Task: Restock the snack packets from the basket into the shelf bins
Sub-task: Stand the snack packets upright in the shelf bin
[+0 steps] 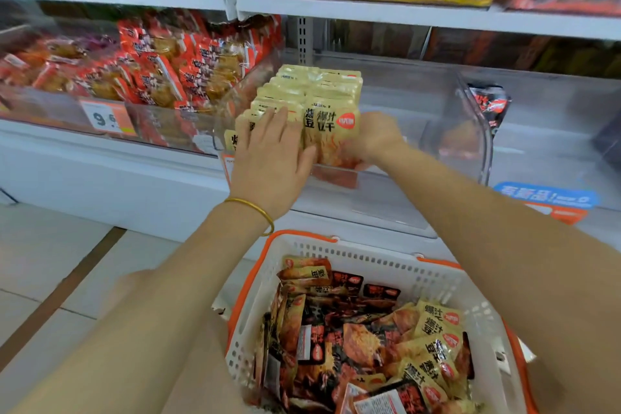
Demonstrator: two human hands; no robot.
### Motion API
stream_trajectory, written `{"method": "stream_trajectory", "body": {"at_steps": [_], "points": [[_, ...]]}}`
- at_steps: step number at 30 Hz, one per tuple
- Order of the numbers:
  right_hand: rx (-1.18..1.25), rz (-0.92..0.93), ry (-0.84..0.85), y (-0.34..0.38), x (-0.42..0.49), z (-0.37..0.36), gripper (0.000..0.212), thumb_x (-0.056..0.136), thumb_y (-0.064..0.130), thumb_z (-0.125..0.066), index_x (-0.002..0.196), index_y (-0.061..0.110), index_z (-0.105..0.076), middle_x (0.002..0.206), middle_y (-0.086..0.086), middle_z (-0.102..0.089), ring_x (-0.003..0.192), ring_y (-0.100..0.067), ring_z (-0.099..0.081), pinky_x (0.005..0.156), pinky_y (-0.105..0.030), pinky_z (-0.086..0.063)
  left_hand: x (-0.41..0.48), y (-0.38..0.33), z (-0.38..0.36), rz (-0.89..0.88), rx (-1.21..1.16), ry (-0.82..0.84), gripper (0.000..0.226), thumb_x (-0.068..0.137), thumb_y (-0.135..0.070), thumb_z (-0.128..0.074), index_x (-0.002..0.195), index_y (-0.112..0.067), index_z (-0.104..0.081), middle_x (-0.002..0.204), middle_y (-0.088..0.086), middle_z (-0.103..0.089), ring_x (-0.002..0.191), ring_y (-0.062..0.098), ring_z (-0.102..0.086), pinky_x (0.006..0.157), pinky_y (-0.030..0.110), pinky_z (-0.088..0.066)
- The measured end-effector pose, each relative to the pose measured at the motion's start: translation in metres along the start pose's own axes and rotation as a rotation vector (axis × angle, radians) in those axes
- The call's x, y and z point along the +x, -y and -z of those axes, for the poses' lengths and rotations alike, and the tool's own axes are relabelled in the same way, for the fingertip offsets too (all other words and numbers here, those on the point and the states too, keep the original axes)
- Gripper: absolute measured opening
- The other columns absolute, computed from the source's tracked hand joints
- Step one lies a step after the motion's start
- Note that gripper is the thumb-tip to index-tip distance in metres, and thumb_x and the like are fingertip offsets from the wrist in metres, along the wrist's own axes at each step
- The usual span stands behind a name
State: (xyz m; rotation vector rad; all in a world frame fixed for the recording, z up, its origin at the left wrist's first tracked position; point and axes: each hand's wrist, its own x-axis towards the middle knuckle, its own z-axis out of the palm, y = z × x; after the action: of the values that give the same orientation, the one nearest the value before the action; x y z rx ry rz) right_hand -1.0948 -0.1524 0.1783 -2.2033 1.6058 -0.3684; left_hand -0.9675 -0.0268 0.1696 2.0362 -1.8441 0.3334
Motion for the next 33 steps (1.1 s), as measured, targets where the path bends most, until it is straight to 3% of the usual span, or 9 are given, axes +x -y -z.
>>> {"method": "stream_trajectory", "body": {"at_steps": [3,6,10,16,22,24,26,30,33], "points": [[-0.130,-0.014,0.050,-0.003,0.002,-0.005,0.039,0.083,0.037,-0.068,0.109,0.008,-0.062,0.112,-0.012,-0.064,0.104,-0.028,-0.059,0.069,-0.026,-0.036,-0.003,0.004,-0.008,-0.022,0.031,-0.014,0.065,0.091,-0.047,-0.017,0.134,-0.010,-0.048,0.150,0.011,-0.033,0.142,0.028,-0.022,0.116,0.047,-0.003],[-0.145,-0.044,0.127,-0.002,0.006,-0.007,0.050,0.083,0.052,-0.064,0.111,0.011,-0.061,0.108,-0.009,-0.064,0.098,-0.025,-0.059,0.070,-0.027,-0.037,-0.004,0.005,-0.011,-0.038,0.035,-0.034,0.069,0.087,-0.047,-0.014,0.129,-0.009,-0.053,0.147,0.012,-0.039,0.140,0.029,-0.027,0.116,0.048,-0.004],[0.035,-0.076,0.140,0.004,0.011,-0.011,0.050,0.083,0.045,-0.067,0.117,0.008,-0.060,0.112,-0.010,-0.065,0.102,-0.025,-0.062,0.087,-0.035,-0.052,-0.003,0.003,-0.011,-0.031,0.050,-0.026,0.070,0.087,-0.048,-0.013,0.132,-0.010,-0.051,0.147,0.011,-0.039,0.141,0.028,-0.026,0.116,0.047,-0.004],[0.263,-0.181,0.216,0.008,0.013,-0.014,0.050,0.079,0.036,-0.074,0.118,0.008,-0.059,0.112,-0.010,-0.066,0.097,-0.026,-0.066,0.089,-0.037,-0.053,-0.002,0.004,-0.012,-0.033,0.020,-0.037,0.068,0.088,-0.046,-0.015,0.130,-0.009,-0.052,0.146,0.011,-0.040,0.141,0.029,-0.026,0.116,0.047,-0.004],[0.417,-0.171,0.162,0.012,-0.012,0.013,0.020,0.082,0.014,-0.073,0.085,0.002,-0.058,0.074,-0.012,-0.065,0.059,-0.020,-0.062,0.064,-0.036,-0.057,-0.020,-0.005,-0.005,-0.163,-0.130,-0.247,0.037,0.094,-0.023,-0.038,0.114,-0.001,-0.060,0.137,0.016,-0.048,0.135,0.033,-0.034,0.116,0.047,-0.018],[0.510,-0.095,0.006,0.013,-0.032,0.031,0.027,0.081,0.006,-0.072,0.069,0.006,-0.049,0.069,-0.014,-0.064,0.054,-0.021,-0.062,0.064,-0.040,-0.059,-0.034,-0.012,-0.002,-0.269,-0.183,-0.340,0.028,0.091,-0.010,-0.045,0.111,0.001,-0.061,0.133,0.017,-0.051,0.129,0.033,-0.039,0.113,0.043,-0.026],[0.657,0.005,-0.091,0.014,-0.068,0.045,0.033,0.083,0.001,-0.068,0.068,0.009,-0.040,0.060,-0.012,-0.060,0.045,-0.016,-0.059,0.051,-0.033,-0.056,-0.053,-0.019,-0.003,-0.375,-0.212,-0.362,0.025,0.085,-0.001,-0.050,0.107,0.001,-0.063,0.127,0.017,-0.055,0.120,0.032,-0.044,0.110,0.036,-0.030],[0.806,0.089,0.033,-0.004,-0.140,0.028,0.029,0.085,-0.001,-0.064,0.080,0.012,-0.039,0.061,-0.014,-0.063,0.041,-0.016,-0.056,0.044,-0.033,-0.051,-0.088,-0.009,-0.036,-0.494,-0.192,-0.060,0.024,0.084,-0.008,-0.047,0.098,-0.003,-0.066,0.117,0.015,-0.062,0.103,0.033,-0.052,0.090,0.043,-0.046],[0.766,-0.051,0.212,-0.032,-0.156,-0.021,0.023,0.088,0.001,-0.062,0.085,0.010,-0.041,0.068,-0.018,-0.065,0.046,-0.019,-0.057,0.046,-0.031,-0.052,-0.094,0.003,-0.063,-0.357,-0.157,0.335,0.023,0.086,-0.007,-0.047,0.099,-0.008,-0.066,0.115,0.010,-0.062,0.104,0.033,-0.053,0.086,0.040,-0.046]]}}
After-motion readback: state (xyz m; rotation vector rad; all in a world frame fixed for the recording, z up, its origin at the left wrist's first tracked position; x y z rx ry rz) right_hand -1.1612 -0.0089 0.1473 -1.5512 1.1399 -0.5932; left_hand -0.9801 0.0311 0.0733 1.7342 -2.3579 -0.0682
